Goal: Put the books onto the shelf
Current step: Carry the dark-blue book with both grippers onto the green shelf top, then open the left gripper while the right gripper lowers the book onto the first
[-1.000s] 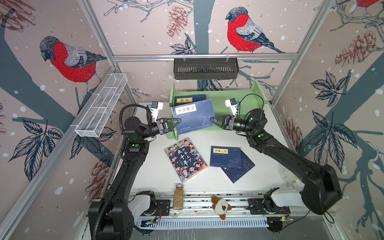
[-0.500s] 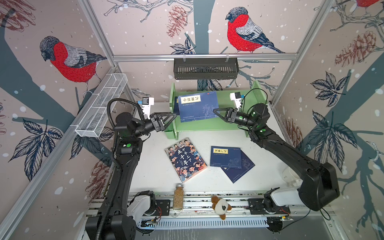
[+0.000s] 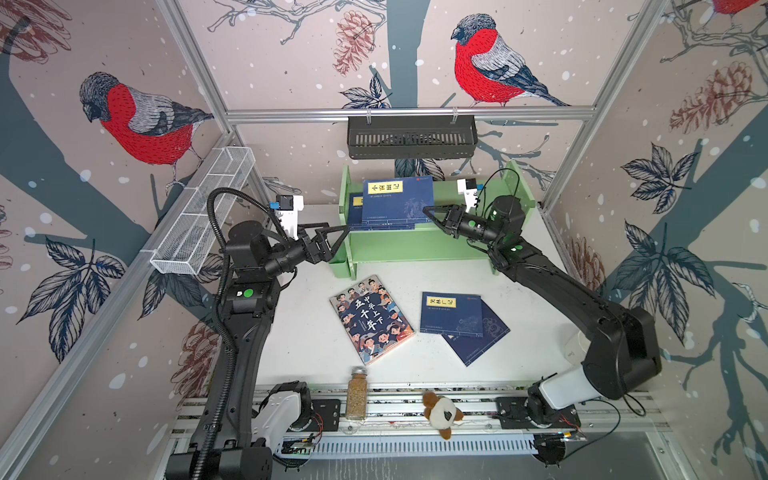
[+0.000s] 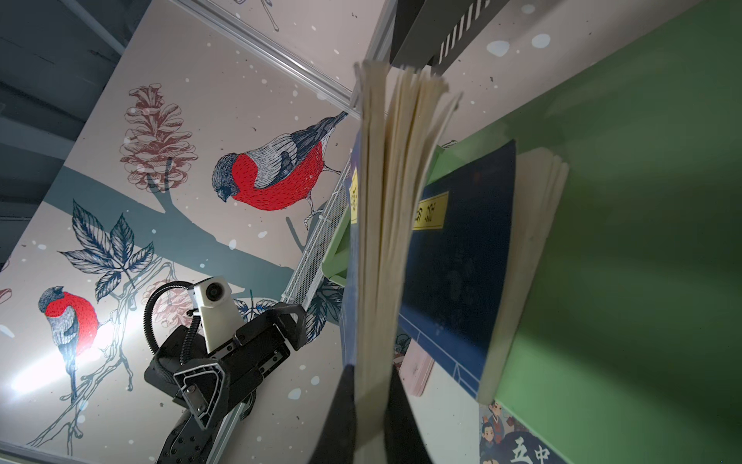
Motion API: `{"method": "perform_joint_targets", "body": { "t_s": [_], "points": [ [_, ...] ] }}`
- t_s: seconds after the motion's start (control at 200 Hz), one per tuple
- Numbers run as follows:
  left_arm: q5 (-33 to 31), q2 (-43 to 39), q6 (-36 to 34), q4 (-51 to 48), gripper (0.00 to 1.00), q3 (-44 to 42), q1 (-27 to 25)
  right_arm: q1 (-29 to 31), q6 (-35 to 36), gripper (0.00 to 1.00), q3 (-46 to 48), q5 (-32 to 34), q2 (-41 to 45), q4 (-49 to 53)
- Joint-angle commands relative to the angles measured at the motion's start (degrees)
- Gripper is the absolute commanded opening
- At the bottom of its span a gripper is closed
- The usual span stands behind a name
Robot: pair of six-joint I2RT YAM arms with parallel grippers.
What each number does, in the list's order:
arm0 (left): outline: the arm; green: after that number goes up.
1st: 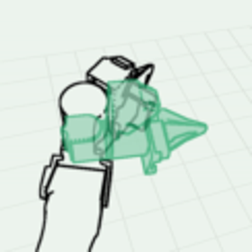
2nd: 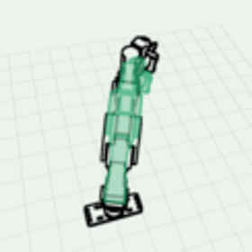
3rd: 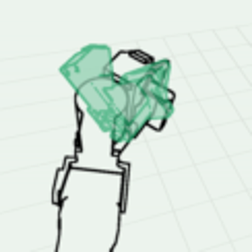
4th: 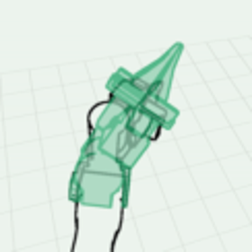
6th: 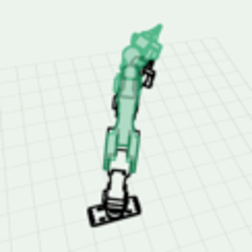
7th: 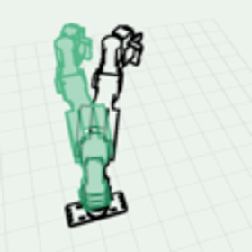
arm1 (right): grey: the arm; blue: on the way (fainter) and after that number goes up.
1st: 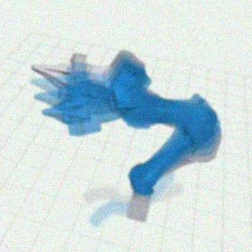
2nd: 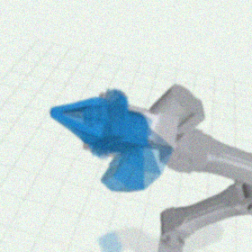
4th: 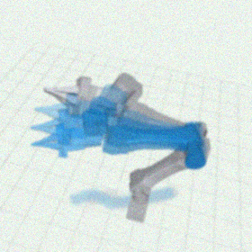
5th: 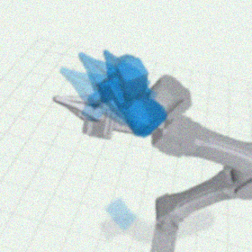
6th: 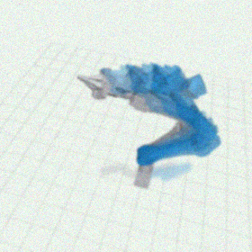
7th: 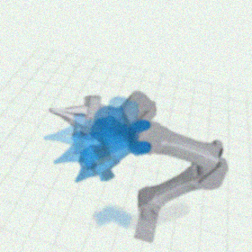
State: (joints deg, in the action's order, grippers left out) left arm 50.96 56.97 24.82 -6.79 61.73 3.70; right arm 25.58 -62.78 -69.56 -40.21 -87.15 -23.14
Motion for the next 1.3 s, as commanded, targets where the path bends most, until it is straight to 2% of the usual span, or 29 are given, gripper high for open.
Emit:
{"method": "perform_joint_targets", "body": {
  "t_s": [0.0,0.34,0.485,0.605,0.725,0.85,0.935,1.145,1.295],
  "points": [
    [0.47,-0.35,-2.42,0.29,0.98,0.09,0.12,0.22,0.12,0.0,-1.41,1.93,-1.1,0.52],
    [3.83,-0.09,-2.16,3.03,0.97,-0.97,0.07,1.72,1.44,0.0,-4.45,4.22,-3.62,4.08],
    [3.89,0.12,-1.53,3.67,0.97,-1.35,0.07,2.54,4.0,0.0,-7.14,5.87,-4.59,9.15],
    [4.08,0.31,-1.71,3.58,0.97,-1.31,0.07,2.63,3.85,0.01,-7.18,6.28,-4.69,9.6],
    [4.16,0.3,-1.8,3.45,0.97,-1.39,0.12,2.63,3.75,0.1,-7.12,6.19,-4.95,9.6],
    [4.17,0.16,-1.93,3.45,0.97,-1.44,0.07,2.63,4.63,0.29,-7.23,6.54,-4.82,10.94],
    [4.1,0.04,-1.8,3.45,0.97,-1.53,0.07,2.63,5.62,0.38,-7.55,7.35,-4.61,12.58],
    [4.3,-0.36,-2.36,2.89,0.97,-1.59,0.07,2.67,8.54,0.51,-8.31,10.28,-3.8,17.56],
    [4.17,-0.47,-2.44,2.66,0.97,-1.62,0.07,2.63,10.25,0.56,-9.14,12.49,-3.55,20.46]
  ]
}}
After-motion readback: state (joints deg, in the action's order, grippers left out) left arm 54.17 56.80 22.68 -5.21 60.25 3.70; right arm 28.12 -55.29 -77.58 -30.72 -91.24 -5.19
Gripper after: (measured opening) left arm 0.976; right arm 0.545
